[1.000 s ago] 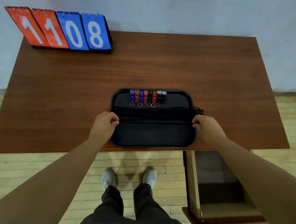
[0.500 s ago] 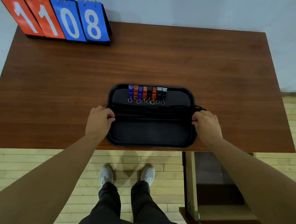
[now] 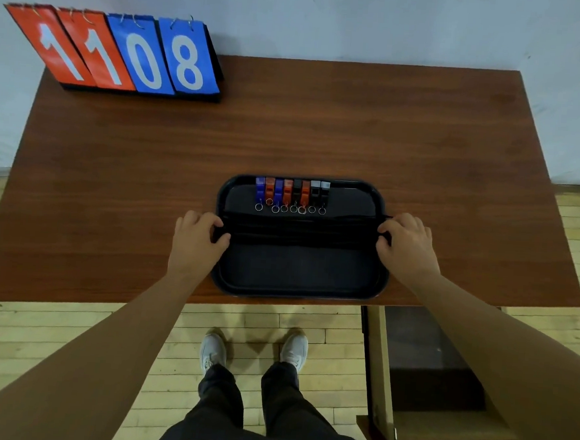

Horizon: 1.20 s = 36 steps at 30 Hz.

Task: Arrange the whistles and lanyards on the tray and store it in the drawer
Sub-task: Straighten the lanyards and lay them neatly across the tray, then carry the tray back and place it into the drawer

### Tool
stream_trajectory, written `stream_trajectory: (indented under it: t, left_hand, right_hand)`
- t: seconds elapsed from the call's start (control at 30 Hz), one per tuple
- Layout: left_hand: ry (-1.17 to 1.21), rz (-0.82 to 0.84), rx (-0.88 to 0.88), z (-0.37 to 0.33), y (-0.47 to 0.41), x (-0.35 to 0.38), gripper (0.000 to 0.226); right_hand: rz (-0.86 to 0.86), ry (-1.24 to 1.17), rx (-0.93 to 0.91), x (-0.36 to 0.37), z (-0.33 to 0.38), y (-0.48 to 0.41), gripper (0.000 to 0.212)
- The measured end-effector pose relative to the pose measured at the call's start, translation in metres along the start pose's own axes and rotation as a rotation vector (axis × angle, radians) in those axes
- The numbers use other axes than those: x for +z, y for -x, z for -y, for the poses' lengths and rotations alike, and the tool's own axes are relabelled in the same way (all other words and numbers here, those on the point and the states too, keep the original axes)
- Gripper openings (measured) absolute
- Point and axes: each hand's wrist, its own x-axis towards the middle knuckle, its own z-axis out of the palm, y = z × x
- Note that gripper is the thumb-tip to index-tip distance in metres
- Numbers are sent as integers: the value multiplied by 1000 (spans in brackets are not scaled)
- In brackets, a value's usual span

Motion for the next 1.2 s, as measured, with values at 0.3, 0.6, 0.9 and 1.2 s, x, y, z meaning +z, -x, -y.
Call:
stream_trajectory:
  t: [0.3, 0.6, 0.9, 1.2]
  left_hand:
    - [200, 68, -424, 3, 5, -2, 44]
    - [271, 184, -486, -13, -8, 5, 63]
    - [658, 67, -571, -25, -54, 6, 53]
    - [419, -17, -541, -23, -54, 8, 60]
  right_hand:
    - [93, -96, 48, -25, 23, -60, 44]
    - [316, -174, 134, -11, 29, -98, 60]
    - [266, -216, 333, -1, 5, -77, 45]
    - [309, -361, 531, 8, 19, -23, 44]
